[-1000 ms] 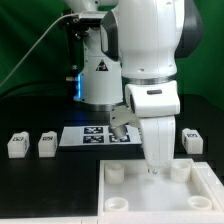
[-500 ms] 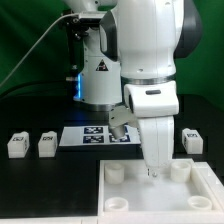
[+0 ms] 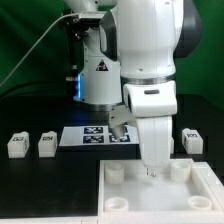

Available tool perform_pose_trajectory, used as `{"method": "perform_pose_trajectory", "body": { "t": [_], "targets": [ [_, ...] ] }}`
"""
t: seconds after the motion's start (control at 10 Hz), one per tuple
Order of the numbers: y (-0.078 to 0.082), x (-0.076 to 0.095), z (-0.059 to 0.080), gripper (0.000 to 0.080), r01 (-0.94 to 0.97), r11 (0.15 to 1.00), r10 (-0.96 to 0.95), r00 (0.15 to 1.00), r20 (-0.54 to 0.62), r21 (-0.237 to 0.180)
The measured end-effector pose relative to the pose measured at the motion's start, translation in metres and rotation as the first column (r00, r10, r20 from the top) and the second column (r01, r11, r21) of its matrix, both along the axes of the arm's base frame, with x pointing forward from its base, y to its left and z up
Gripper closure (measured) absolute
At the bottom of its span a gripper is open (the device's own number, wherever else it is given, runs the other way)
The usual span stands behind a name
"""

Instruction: Assemble one leg

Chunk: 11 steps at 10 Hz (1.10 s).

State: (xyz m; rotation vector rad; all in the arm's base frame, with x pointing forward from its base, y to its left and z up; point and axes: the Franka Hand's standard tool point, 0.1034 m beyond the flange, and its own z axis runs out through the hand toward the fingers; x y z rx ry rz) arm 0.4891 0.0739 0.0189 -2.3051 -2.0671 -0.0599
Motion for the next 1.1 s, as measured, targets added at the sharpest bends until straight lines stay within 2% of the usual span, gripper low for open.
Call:
{"method": "perform_pose_trajectory", "body": {
  "t": [0.2,0.4,0.5,0.6,0.7,0.8,1.1],
  "targets": [
    [0.018,-0.009,0.015,0.0151,0.145,0.989,-0.145,0.989,0.007,-0.003],
    [0.047,-0.017,0.028,0.0151,0.396,0.918,-0.396,0.918,0.005,0.001],
    [0.056,-0.021,0.029,0.0151,0.499,0.867,-0.499,0.867,-0.003,0.001],
    [0.070,-0.019,0.040,0.0151,0.623,0.782,-0.623,0.782,-0.005,0.003],
    [0.080,-0.020,0.045,0.0151,0.709,0.705,-0.709,0.705,-0.011,0.015],
    [0.086,-0.023,0.043,0.0151,0.794,0.608,-0.794,0.608,-0.031,0.013],
    [0.089,-0.025,0.042,0.0151,0.923,0.384,-0.921,0.384,-0.068,0.001]
  ]
}}
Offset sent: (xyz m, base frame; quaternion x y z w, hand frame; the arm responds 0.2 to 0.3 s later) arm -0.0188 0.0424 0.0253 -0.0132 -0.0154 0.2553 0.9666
